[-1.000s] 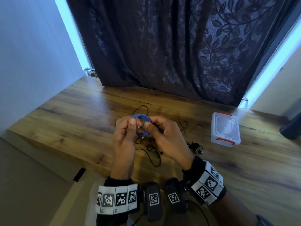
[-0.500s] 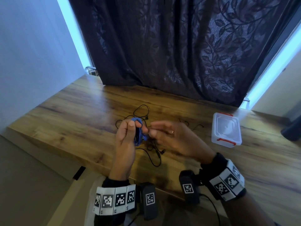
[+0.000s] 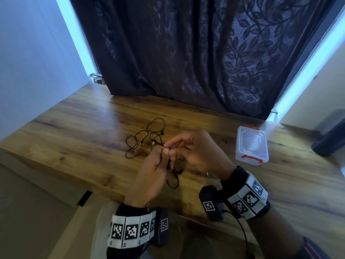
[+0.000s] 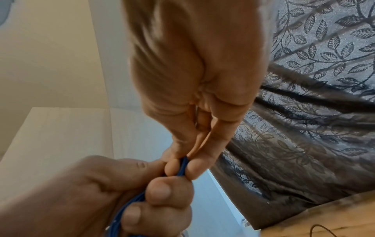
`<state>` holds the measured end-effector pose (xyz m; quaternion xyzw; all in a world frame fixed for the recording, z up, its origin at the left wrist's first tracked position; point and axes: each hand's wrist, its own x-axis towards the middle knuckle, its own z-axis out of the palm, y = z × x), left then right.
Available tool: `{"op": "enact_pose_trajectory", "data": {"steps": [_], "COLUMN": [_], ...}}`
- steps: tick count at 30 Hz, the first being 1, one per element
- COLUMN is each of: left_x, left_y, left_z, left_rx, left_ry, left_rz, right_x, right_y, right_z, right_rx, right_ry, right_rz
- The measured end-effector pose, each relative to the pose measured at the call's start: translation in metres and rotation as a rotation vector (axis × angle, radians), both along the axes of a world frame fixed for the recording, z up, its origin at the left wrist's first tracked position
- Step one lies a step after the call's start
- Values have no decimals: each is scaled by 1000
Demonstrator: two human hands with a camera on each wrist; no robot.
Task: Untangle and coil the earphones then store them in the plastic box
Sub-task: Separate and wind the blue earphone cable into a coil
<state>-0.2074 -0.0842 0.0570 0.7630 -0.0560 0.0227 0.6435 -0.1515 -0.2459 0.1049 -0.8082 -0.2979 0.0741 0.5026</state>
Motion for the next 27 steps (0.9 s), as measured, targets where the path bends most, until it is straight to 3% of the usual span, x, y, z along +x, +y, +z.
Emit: {"op": "enact_pose_trajectory", "data": {"steps": [10, 17, 20, 22, 24, 27], "left_x": [7, 3, 5, 6, 8, 9], "left_y": [1, -2, -4, -5, -5, 0], "left_z": [-3, 4, 1, -3, -8, -12], "left_rx": [-79, -135, -148, -129, -114, -118], "left_ry": [8, -88, -86, -82, -72, -60], "left_rz": [73, 123, 158, 191, 224, 268], "right_x": [-4, -2, -1, 13, 41, 94], "right_y": [0, -3, -6, -18, -40, -82], "right_z": [-12, -14, -12, -14, -25, -51], "right_rx": [31, 190, 188, 136, 11, -458], "right_ry": [-1, 111, 165, 264, 296, 152], "right_rz": [-129, -221, -176, -143, -218, -388]}}
